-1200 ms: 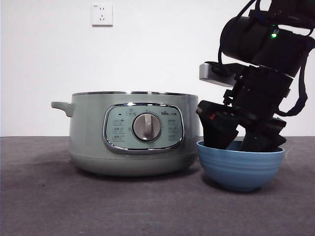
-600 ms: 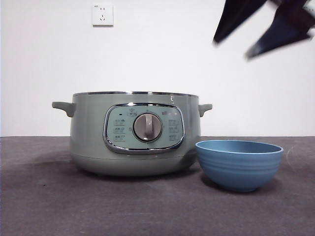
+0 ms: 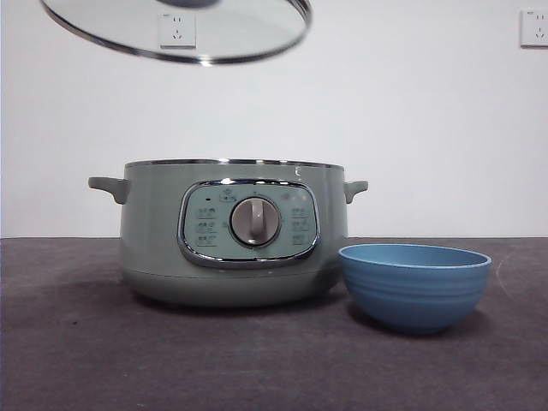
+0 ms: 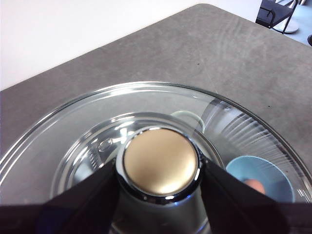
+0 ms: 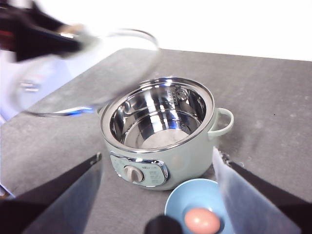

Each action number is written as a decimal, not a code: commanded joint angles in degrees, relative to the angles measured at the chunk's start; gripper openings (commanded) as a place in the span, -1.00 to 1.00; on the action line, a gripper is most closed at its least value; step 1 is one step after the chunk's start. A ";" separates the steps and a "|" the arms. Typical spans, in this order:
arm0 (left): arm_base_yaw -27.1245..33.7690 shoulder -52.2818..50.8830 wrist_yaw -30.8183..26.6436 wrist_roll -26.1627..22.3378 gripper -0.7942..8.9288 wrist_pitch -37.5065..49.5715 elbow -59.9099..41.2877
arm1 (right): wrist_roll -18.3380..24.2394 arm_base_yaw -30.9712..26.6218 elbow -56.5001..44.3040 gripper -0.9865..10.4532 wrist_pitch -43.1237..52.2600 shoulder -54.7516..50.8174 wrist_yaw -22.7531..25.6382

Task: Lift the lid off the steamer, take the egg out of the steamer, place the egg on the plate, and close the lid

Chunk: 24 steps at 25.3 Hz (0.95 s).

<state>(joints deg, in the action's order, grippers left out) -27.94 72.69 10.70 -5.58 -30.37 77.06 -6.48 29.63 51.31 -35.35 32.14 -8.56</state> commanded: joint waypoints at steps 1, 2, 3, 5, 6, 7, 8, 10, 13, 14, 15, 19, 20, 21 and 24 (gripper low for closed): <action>-0.61 2.86 0.39 -0.66 -0.85 5.25 0.98 | -0.76 0.11 -0.44 -0.16 -0.46 -0.55 0.24; -0.63 3.82 0.37 -0.66 -0.85 6.10 0.98 | -0.79 0.11 -0.44 -0.16 -0.66 -0.61 0.44; -0.63 4.96 0.37 -0.68 -0.85 7.21 0.98 | -0.79 0.11 -0.44 -0.16 -0.85 -0.61 0.87; -0.63 7.28 0.37 -0.63 -0.85 9.53 0.98 | -0.76 0.11 -0.44 -0.16 -1.22 -0.59 1.44; -0.63 8.13 0.35 -0.63 -0.85 10.23 0.98 | -0.79 0.11 -0.44 -0.16 -1.20 -0.59 1.42; -0.61 9.18 0.33 -0.63 -0.85 10.99 0.98 | -0.79 0.11 -0.44 -0.16 -1.16 -0.59 1.44; -0.61 10.10 0.26 -0.66 -0.85 11.63 0.98 | -0.76 0.11 -0.44 -0.16 -1.16 -0.59 1.46; -0.59 11.65 0.24 -0.66 -0.85 12.81 0.98 | -0.76 0.11 -0.44 -0.16 -1.16 -0.59 1.46; -0.57 13.53 -0.04 -0.68 -0.85 13.92 0.98 | -0.76 0.11 -0.44 -0.16 -1.16 -0.59 1.46; -0.57 14.10 -0.04 -0.68 -0.85 14.32 0.98 | -0.76 0.11 -0.44 -0.16 -1.16 -0.59 1.46; -0.57 14.51 -0.04 -0.66 -0.85 14.64 0.98 | -0.74 0.11 -0.44 -0.16 -1.16 -0.59 1.46; -0.57 16.28 -0.11 -0.66 -0.85 15.98 0.98 | -0.76 0.11 -0.44 -0.16 -1.16 -0.59 1.46; -0.57 16.61 -0.13 -0.66 -0.85 16.04 0.98 | -0.79 0.11 -0.44 -0.16 -1.16 -0.59 1.46; -0.57 17.07 -0.13 -0.68 -0.85 16.15 0.98 | -0.79 0.11 -0.44 -0.16 -1.16 -0.59 1.46; -0.52 18.18 -0.22 -0.68 -0.85 16.26 0.98 | -0.76 0.11 -0.44 -0.16 -1.14 -0.59 1.46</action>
<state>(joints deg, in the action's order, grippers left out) -28.42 91.02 10.17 -5.58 -17.02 77.06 -6.72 29.63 51.31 -36.84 31.68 -7.31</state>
